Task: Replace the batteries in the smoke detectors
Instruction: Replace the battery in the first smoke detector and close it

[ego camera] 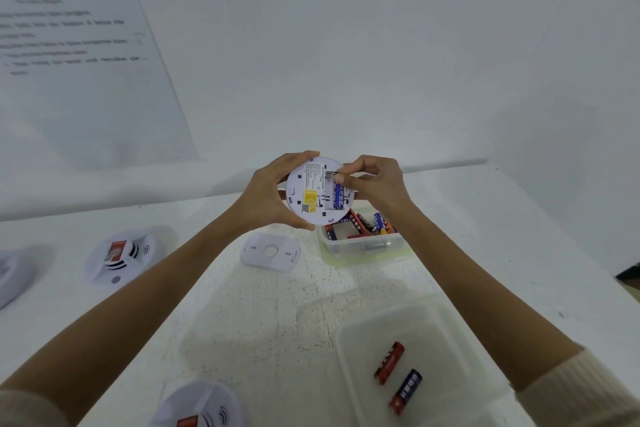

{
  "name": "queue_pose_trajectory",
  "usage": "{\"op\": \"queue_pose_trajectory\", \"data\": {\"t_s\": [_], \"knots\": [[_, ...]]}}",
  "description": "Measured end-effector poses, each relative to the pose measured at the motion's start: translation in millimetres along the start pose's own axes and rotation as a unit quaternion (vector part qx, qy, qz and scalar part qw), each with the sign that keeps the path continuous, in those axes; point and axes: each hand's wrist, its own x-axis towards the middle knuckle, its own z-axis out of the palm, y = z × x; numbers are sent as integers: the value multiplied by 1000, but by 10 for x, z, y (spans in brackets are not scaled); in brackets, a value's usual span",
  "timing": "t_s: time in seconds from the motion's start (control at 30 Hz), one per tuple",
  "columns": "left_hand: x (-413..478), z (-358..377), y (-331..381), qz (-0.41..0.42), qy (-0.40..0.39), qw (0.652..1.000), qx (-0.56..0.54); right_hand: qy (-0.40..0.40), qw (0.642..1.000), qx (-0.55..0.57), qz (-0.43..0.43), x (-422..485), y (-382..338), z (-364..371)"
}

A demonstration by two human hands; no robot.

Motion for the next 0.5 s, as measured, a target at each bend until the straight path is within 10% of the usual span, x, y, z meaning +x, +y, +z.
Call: {"op": "queue_pose_trajectory", "data": {"t_s": [0.3,0.4,0.5], "knots": [[20,-86,-57,-31,-8,999,-6,50,990,108,77,-55,131,-136],[-33,-128,-72,-39,-3,999,-5,50,991,-110,65,-15,275,-231],[-64,-132,-65,-41,-2,999,-1,-78,915,-396,28,6,355,-215]]}}
